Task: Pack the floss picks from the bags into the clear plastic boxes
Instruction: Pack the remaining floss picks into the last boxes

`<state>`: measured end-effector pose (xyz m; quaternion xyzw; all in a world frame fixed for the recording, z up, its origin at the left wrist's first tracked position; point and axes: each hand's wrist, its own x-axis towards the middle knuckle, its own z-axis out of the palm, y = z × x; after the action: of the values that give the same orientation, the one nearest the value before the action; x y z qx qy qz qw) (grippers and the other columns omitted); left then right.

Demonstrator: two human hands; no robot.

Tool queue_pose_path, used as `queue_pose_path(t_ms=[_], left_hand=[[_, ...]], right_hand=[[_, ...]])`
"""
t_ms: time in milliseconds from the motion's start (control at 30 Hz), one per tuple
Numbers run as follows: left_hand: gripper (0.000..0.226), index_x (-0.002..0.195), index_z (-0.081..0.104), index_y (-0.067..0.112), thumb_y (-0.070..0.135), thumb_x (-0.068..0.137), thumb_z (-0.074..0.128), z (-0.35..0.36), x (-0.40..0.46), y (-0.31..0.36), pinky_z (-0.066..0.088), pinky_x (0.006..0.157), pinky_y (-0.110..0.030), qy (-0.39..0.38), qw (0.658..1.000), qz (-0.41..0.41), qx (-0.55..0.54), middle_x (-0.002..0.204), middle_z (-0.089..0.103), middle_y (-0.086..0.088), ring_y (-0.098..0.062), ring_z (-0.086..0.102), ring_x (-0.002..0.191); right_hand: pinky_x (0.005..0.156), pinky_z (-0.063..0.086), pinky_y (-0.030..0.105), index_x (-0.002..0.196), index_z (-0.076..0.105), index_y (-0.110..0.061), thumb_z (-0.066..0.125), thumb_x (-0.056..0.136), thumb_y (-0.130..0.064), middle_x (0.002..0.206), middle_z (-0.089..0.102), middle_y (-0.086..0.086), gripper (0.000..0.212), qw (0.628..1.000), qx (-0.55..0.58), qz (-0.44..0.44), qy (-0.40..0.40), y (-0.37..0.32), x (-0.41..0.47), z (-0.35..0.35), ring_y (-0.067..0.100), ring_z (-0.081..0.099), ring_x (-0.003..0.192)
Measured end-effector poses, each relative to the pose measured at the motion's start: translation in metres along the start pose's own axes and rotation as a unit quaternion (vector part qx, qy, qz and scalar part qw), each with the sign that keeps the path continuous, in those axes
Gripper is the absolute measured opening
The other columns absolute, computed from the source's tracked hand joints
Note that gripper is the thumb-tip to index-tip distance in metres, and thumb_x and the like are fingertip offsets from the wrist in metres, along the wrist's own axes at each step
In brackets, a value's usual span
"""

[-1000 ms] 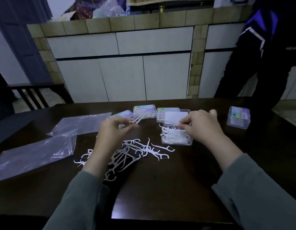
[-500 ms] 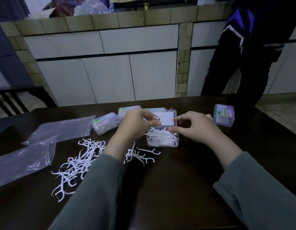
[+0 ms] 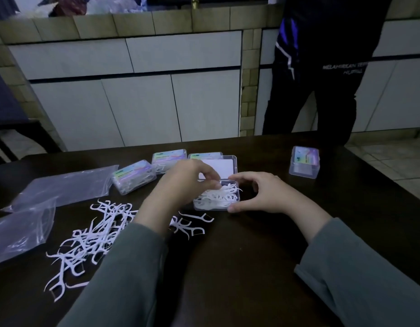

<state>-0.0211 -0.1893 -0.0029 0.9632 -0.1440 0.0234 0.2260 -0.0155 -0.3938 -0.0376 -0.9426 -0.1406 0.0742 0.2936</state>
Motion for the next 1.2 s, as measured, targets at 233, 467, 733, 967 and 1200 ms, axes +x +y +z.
queue_pose_path(t_ms=[233, 467, 733, 967, 1200], left_hand=[[0.018, 0.085, 0.069, 0.045, 0.028, 0.083, 0.073, 0.004, -0.001, -0.003, 0.049, 0.084, -0.028, -0.021, 1.0, 0.014, 0.012, 0.097, 0.06, 0.016, -0.007, 0.056, 0.092], [0.019, 0.108, 0.067, 0.035, 0.027, 0.09, 0.065, -0.004, -0.007, -0.033, 0.052, 0.083, -0.028, 0.047, 0.989, -0.034, -0.135, 0.097, 0.065, 0.015, -0.003, 0.062, 0.093], [0.021, 0.108, 0.069, 0.03, 0.035, 0.087, 0.068, 0.004, -0.005, -0.041, 0.048, 0.081, -0.024, 0.045, 0.985, -0.09, -0.143, 0.091, 0.069, 0.014, -0.002, 0.062, 0.089], [0.014, 0.085, 0.072, 0.023, 0.035, 0.08, 0.076, 0.014, 0.0, -0.036, 0.055, 0.078, -0.033, 0.108, 0.95, -0.172, -0.237, 0.086, 0.073, 0.005, -0.012, 0.066, 0.083], [0.01, 0.083, 0.074, 0.021, 0.023, 0.076, 0.08, 0.014, 0.002, -0.034, 0.054, 0.09, -0.044, 0.097, 0.92, -0.226, -0.307, 0.093, 0.073, 0.0, -0.019, 0.066, 0.096]], right_hand=[[0.107, 0.036, 0.048, 0.134, 0.045, -0.05, 0.076, 0.057, -0.069, 0.135, 0.052, -0.018, 0.086, 1.0, 0.015, -0.005, -0.002, 0.001, -0.001, 0.0, 0.018, 0.041, 0.128], [0.105, 0.038, 0.05, 0.134, 0.045, -0.05, 0.076, 0.056, -0.071, 0.133, 0.053, -0.018, 0.087, 1.0, 0.02, -0.002, 0.0, 0.004, 0.002, 0.002, 0.019, 0.043, 0.124], [0.105, 0.038, 0.051, 0.135, 0.043, -0.049, 0.076, 0.057, -0.069, 0.136, 0.051, -0.016, 0.087, 1.0, 0.021, 0.002, 0.003, 0.004, 0.003, 0.003, 0.02, 0.042, 0.125], [0.106, 0.037, 0.052, 0.135, 0.044, -0.049, 0.077, 0.058, -0.067, 0.137, 0.051, -0.015, 0.085, 1.0, 0.024, 0.002, 0.007, 0.005, 0.003, 0.004, 0.019, 0.041, 0.127], [0.106, 0.037, 0.051, 0.135, 0.044, -0.05, 0.075, 0.056, -0.07, 0.138, 0.051, -0.015, 0.087, 1.0, 0.029, -0.001, 0.008, 0.007, 0.004, 0.006, 0.021, 0.04, 0.129]])
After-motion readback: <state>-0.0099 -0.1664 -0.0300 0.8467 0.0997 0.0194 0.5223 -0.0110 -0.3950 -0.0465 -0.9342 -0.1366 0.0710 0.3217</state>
